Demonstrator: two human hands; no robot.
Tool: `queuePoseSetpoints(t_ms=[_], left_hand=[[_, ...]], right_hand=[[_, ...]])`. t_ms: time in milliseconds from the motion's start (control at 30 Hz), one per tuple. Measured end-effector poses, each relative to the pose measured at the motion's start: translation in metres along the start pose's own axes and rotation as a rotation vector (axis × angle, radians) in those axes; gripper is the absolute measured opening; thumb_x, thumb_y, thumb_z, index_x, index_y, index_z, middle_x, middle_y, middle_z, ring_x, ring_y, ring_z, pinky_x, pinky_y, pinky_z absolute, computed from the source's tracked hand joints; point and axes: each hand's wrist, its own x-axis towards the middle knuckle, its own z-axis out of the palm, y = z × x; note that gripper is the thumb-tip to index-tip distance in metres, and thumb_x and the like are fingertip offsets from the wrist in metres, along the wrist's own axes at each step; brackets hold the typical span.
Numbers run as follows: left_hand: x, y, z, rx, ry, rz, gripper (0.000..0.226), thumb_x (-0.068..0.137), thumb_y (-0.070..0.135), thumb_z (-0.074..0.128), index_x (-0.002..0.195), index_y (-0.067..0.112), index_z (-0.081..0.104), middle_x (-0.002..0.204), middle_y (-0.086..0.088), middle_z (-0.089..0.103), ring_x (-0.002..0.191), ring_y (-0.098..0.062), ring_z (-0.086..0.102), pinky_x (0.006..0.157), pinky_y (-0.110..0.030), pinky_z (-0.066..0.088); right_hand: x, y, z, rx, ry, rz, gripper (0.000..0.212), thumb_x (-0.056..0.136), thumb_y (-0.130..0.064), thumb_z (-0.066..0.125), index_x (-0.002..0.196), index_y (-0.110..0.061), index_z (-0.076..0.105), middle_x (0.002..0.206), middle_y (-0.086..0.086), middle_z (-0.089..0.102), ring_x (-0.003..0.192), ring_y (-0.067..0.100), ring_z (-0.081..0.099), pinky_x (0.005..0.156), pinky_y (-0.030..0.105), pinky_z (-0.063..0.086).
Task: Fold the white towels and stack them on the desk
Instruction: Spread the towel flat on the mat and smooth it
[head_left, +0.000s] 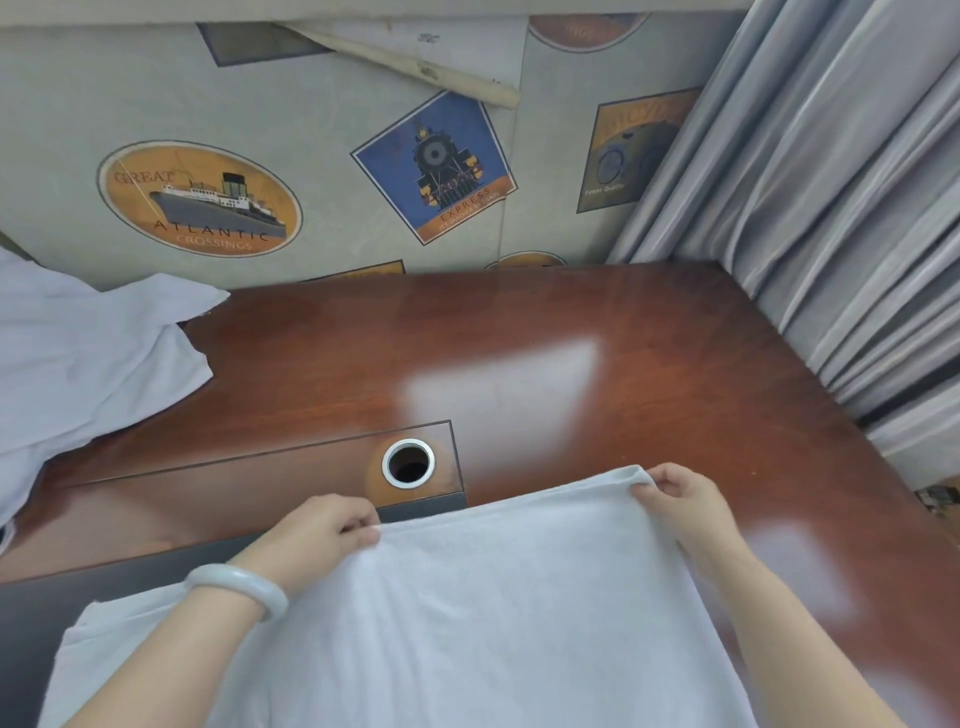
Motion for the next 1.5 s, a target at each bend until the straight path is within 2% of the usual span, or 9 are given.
queuePoseSetpoints(t_ms=[433,633,800,900,1033,1133,1233,1333,1500], left_hand=[[0.011,-0.007,0.035,0.008,0.220,-0.025,0.016,0.101,0.031,0.046,0.086,0.025,0.050,0.075,0.003,0.061,0.073,-0.019,0.056,0.069,-0.037,0.046],[0.029,0.000,0.059,0.184,0.308,-0.089,0.018,0.103,0.029,0.038,0.093,0.016,0.045,0.089,0.001,0.056,0.080,-0.027,0.056,0.067,-0.037,0.041],[0.020,0.009,0.079,0.426,0.636,0.115,0.031,0.067,0.015,0.079,0.093,0.014,0.061,0.093,-0.003,0.058,0.084,-0.027,0.055,0.073,-0.038,0.042],[0.006,0.016,0.111,0.448,0.575,0.246,0.046,0.084,0.030,0.054,0.124,0.010,0.062,0.134,-0.010,0.056,0.125,-0.031,0.050,0.101,-0.046,0.032],[-0.009,-0.002,0.137,0.514,0.394,0.261,0.059,0.096,0.042,0.038,0.152,0.024,0.035,0.161,-0.001,0.026,0.149,-0.022,0.024,0.114,-0.051,0.020],[-0.013,-0.003,0.134,0.502,0.373,0.246,0.059,0.096,0.042,0.037,0.152,0.023,0.036,0.162,-0.003,0.025,0.149,-0.023,0.024,0.114,-0.050,0.021],[-0.030,-0.010,0.136,0.470,0.382,0.242,0.056,0.093,0.037,0.039,0.145,0.018,0.048,0.157,-0.007,0.035,0.146,-0.025,0.030,0.112,-0.046,0.024],[-0.064,-0.032,0.139,0.409,0.486,0.191,0.050,0.102,0.031,0.023,0.134,0.014,0.058,0.150,-0.008,0.045,0.141,-0.023,0.034,0.114,-0.039,0.021],[-0.111,-0.078,0.123,0.168,0.778,-0.101,0.044,0.104,0.036,0.018,0.122,0.017,0.055,0.138,-0.006,0.052,0.129,-0.023,0.044,0.109,-0.031,0.026]], right_hand=[[0.012,0.006,0.037,-0.286,0.293,-0.076,0.038,0.097,-0.036,0.048,0.071,-0.012,0.038,0.063,0.000,0.051,0.060,0.022,0.044,0.055,0.036,0.033],[0.017,0.017,0.060,-0.576,0.355,-0.023,0.028,0.103,-0.037,0.035,0.089,-0.014,0.043,0.091,0.000,0.048,0.075,0.032,0.050,0.067,0.037,0.033],[0.009,0.025,0.070,-0.649,0.531,-0.245,0.038,0.093,-0.024,0.061,0.125,-0.003,0.054,0.124,0.019,0.057,0.111,0.039,0.051,0.089,0.048,0.038],[-0.016,0.044,0.082,-0.848,0.342,-0.548,0.051,0.096,-0.033,0.043,0.143,-0.013,0.047,0.150,0.008,0.044,0.139,0.028,0.037,0.110,0.045,0.024],[-0.017,0.070,0.073,-0.963,0.178,-0.442,0.064,0.099,-0.052,0.013,0.153,-0.022,0.032,0.161,0.000,0.026,0.150,0.020,0.018,0.119,0.053,0.012],[-0.019,0.059,0.083,-1.007,0.236,-0.308,0.067,0.096,-0.052,0.016,0.152,-0.020,0.035,0.160,0.002,0.027,0.148,0.027,0.021,0.113,0.067,0.012],[-0.053,0.032,0.121,-0.925,0.256,-0.531,0.068,0.101,-0.050,0.010,0.146,-0.012,0.045,0.157,0.010,0.035,0.146,0.033,0.024,0.112,0.064,0.014],[-0.107,0.002,0.185,-0.869,0.032,-0.880,0.062,0.104,-0.042,0.009,0.147,-0.011,0.041,0.158,0.009,0.033,0.147,0.027,0.026,0.115,0.055,0.018],[-0.124,0.005,0.258,-0.857,-0.133,-0.819,0.059,0.103,-0.036,0.016,0.146,-0.008,0.044,0.159,0.008,0.026,0.147,0.023,0.026,0.116,0.049,0.017]])
